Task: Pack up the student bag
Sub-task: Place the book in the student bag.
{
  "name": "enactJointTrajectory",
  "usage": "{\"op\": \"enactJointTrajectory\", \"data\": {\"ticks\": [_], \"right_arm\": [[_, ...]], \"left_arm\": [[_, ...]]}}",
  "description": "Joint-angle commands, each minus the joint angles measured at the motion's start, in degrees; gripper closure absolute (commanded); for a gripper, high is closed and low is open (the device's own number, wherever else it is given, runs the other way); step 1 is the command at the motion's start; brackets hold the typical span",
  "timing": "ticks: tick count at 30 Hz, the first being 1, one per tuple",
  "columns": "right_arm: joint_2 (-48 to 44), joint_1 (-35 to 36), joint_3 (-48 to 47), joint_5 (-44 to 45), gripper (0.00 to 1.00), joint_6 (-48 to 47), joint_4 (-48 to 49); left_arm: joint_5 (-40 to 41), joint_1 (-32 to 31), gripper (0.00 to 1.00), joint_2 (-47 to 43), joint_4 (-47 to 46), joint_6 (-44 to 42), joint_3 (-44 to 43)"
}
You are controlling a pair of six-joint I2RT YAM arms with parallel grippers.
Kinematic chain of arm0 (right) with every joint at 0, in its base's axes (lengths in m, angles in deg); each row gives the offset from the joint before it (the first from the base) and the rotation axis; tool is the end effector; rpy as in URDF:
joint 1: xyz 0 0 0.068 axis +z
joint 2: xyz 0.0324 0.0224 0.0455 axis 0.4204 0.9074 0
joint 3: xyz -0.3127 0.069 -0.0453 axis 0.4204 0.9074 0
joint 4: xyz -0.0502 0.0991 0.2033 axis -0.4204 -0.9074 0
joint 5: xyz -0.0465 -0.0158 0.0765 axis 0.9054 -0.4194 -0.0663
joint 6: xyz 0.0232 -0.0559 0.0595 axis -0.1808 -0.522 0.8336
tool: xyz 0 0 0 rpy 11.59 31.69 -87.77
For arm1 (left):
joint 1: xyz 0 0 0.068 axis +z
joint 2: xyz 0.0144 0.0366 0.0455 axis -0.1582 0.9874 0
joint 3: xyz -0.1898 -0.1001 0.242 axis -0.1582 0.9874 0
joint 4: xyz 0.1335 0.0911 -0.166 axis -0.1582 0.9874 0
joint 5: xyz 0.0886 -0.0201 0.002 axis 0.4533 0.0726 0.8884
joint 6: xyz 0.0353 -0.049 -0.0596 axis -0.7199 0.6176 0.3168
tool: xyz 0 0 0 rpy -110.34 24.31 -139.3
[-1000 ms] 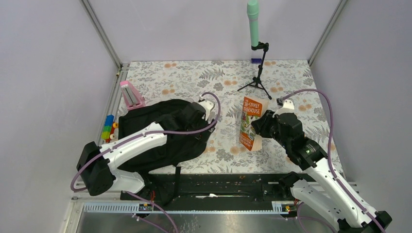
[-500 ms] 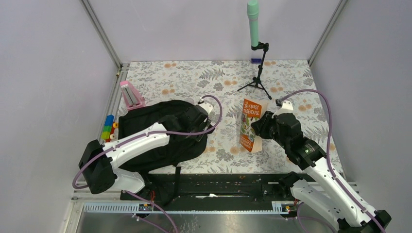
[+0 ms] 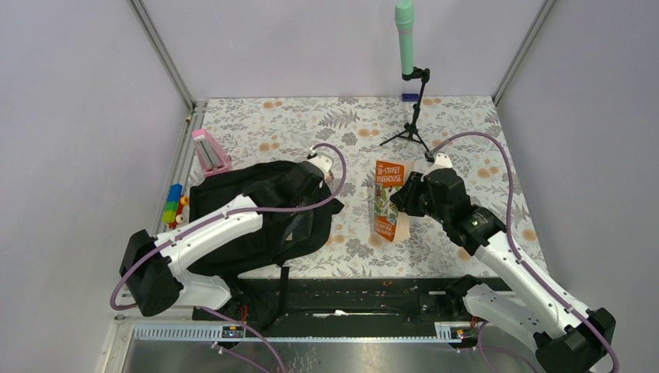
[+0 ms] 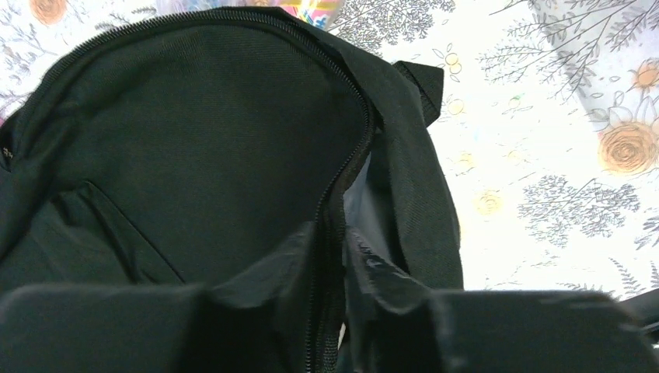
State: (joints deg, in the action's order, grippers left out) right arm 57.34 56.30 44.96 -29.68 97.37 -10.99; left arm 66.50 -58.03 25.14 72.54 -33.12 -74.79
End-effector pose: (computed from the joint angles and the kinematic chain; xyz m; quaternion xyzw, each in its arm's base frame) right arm 0.1410 0.0807 0.3267 0.0230 0.8525 0.2523 0.4573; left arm 0.1850 -0.1732 0.3122 0.2473 0.8942 -0.0238 0.3725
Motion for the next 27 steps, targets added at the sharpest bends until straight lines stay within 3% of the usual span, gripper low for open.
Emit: {"op": "enactJointTrajectory", "data": {"ticks": [1,4,13,18,22,27], "right_arm": [[0.24,-0.15,-3.83,-3.48,1.0,2.49,9.35],[0.23,-0.15,-3.66,-4.91,1.0,2.64,9.55],[0.75,-0.15,-6.01,-8.72,1.0,3.46,8.96],[3.05,-0.07,-7.71,-13.99,1.0,10.22,10.24],[6.9,0.61,-6.1,-21.24,1.0,20.71,20.54],[11.86,5.98,-6.4,-18.43,1.0,25.97,29.78]], "left_arm": [[-1.06,0.15,0.86,-0.54,-1.84,0.01,-2.24],[0.06,0.19,1.0,-2.96,-2.65,0.46,-1.24],[-1.21,0.06,1.0,-22.47,-11.84,-1.07,7.34],[2.68,0.16,1.0,-32.85,-12.85,-2.78,11.39],[-0.62,0.16,1.0,-41.33,-16.16,-5.55,15.92],[-5.35,0.16,1.0,-48.98,-20.39,-7.1,19.56]]}}
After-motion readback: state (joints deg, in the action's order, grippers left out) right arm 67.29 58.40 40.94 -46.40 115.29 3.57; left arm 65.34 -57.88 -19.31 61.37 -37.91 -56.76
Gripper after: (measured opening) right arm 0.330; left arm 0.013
